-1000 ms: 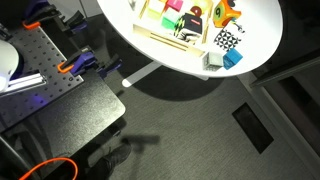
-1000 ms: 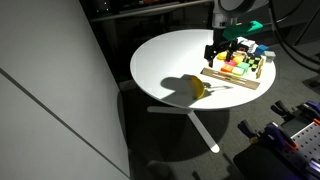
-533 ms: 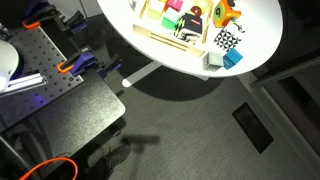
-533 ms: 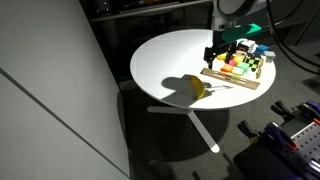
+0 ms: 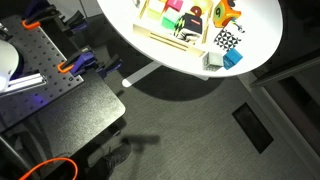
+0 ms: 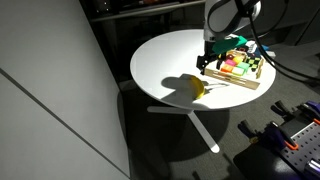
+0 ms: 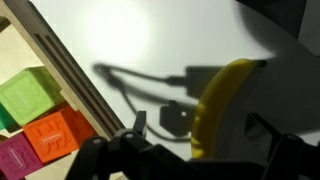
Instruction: Put the banana in the crate
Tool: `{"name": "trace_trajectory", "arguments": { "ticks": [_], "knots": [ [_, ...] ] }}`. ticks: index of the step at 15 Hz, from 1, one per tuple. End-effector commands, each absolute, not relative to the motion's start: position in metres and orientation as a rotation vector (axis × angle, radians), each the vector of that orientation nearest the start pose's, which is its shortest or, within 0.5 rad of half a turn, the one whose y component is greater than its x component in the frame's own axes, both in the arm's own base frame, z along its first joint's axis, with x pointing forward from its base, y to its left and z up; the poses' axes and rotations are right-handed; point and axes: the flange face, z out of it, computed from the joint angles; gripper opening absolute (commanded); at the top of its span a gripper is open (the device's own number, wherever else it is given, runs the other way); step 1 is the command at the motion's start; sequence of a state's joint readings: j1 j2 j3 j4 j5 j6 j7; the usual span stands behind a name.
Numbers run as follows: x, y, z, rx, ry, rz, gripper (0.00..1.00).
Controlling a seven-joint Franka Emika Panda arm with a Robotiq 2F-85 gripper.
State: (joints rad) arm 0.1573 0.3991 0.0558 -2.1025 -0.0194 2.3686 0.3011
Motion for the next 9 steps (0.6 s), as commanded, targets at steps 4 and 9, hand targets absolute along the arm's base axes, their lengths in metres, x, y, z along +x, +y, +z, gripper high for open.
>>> {"name": "trace_trajectory", "arguments": {
  "ticks": [4,9],
  "knots": [
    [0.576,0.145,0.188,-3.243,0.099,0.124,1.00],
    [0.586,0.162,0.168,-3.316,0.183,0.068,1.00]
  ]
}}
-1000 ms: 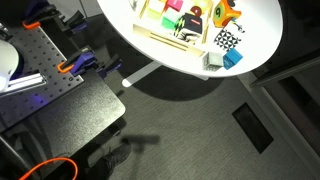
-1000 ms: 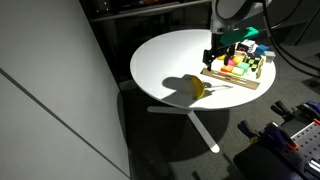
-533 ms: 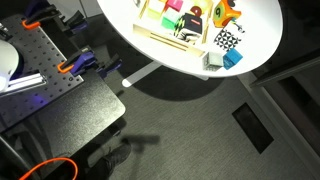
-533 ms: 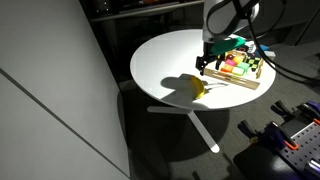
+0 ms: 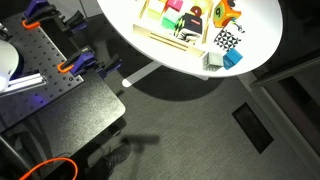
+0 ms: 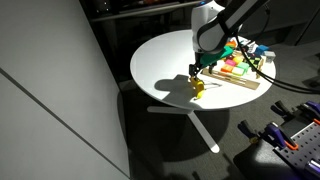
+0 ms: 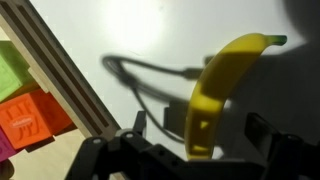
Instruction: Put the banana in the crate
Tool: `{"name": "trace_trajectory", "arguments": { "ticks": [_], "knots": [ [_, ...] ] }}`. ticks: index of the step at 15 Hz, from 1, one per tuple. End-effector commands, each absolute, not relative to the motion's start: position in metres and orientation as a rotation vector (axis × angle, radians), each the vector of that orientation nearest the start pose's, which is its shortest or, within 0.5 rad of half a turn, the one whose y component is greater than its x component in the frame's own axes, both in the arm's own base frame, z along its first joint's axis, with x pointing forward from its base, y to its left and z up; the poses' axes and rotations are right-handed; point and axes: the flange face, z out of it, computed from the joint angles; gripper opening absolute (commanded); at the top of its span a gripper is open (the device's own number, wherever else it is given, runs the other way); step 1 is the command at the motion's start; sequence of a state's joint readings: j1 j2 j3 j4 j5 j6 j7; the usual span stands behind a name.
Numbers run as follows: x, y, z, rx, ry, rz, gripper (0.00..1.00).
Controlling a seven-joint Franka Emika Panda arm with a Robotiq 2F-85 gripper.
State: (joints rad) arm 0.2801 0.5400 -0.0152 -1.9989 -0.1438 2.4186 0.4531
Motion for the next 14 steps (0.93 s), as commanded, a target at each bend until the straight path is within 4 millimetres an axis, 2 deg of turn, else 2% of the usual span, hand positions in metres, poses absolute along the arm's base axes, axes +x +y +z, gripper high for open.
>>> {"name": "trace_trajectory", "arguments": {
  "ticks": [1,6,11,12,13,14],
  "knots": [
    [0.589,0.164,0.164,-3.327,0.211,0.050,1.00],
    [0.594,0.171,0.150,-3.308,0.332,0.000,1.00],
    [0.594,0.170,0.133,-3.291,0.368,-0.015,1.00],
    [0.594,0.170,0.131,-3.289,0.367,-0.015,0.75],
    [0.594,0.169,0.129,-3.289,0.363,-0.017,0.73],
    [0.594,0.169,0.128,-3.289,0.362,-0.018,0.66]
  ]
}}
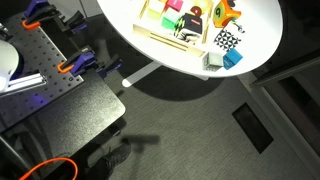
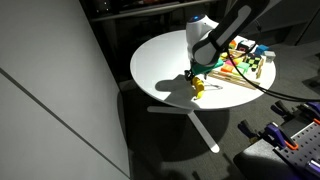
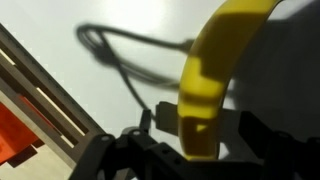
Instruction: Put the banana in the crate
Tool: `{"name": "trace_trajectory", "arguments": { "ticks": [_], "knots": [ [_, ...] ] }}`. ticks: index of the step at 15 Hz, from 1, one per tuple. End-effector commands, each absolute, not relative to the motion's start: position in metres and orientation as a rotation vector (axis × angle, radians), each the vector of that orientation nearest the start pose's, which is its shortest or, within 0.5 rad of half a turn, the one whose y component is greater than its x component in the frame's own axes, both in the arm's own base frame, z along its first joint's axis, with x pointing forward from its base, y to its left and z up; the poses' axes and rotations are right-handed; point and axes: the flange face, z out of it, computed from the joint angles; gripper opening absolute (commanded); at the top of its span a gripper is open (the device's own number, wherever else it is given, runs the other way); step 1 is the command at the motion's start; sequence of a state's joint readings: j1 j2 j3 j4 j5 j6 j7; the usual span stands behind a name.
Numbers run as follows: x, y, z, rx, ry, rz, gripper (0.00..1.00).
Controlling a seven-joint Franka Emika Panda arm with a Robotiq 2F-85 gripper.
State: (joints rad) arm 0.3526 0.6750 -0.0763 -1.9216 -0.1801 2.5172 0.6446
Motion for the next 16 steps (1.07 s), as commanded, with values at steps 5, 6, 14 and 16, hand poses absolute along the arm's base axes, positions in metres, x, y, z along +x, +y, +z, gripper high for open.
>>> {"name": "trace_trajectory", "arguments": {
  "ticks": [5,6,14,16],
  "knots": [
    [0.598,0.169,0.138,-3.285,0.348,-0.035,0.25],
    [0.599,0.170,0.143,-3.283,0.341,-0.031,0.16],
    [0.610,0.166,0.182,-3.275,0.324,-0.075,0.14],
    [0.611,0.158,0.192,-3.275,0.335,-0.063,0.14]
  ]
}}
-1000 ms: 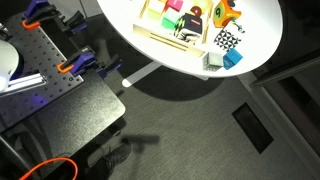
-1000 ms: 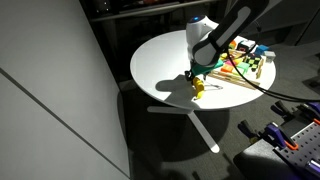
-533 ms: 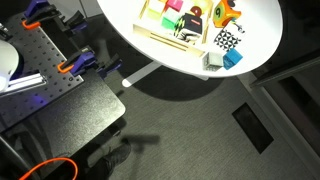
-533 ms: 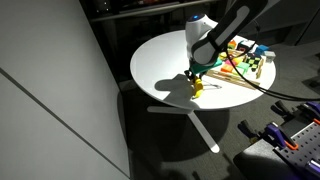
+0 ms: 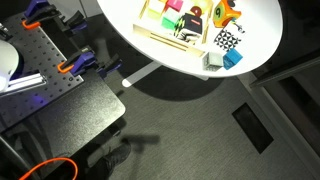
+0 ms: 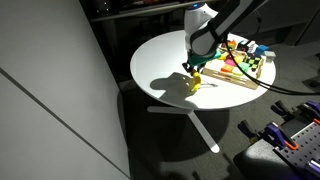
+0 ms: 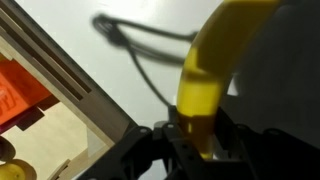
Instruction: Put the banana in the crate
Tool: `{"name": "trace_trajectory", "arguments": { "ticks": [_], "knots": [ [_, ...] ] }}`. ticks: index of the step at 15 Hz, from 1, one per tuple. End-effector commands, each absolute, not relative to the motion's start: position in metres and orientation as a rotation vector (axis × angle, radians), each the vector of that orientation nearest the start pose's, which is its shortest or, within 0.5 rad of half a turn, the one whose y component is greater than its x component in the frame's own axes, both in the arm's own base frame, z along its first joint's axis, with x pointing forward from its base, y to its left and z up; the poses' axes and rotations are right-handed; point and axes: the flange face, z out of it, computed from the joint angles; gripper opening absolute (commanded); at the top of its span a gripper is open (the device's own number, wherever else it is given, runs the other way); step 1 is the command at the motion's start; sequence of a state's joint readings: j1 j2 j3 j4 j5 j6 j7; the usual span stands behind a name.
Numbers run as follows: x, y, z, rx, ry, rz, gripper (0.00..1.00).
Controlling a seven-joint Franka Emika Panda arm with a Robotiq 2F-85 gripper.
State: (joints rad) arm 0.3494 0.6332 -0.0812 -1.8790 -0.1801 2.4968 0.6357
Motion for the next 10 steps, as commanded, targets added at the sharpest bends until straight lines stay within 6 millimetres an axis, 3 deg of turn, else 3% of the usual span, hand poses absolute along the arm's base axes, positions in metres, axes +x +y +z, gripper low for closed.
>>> {"name": "trace_trajectory", "arguments": {
  "ticks": [1,10],
  "knots": [
    [0.611,0.151,0.198,-3.277,0.346,-0.052,0.14],
    [0.614,0.074,0.232,-3.201,0.497,0.084,0.14]
  ]
}}
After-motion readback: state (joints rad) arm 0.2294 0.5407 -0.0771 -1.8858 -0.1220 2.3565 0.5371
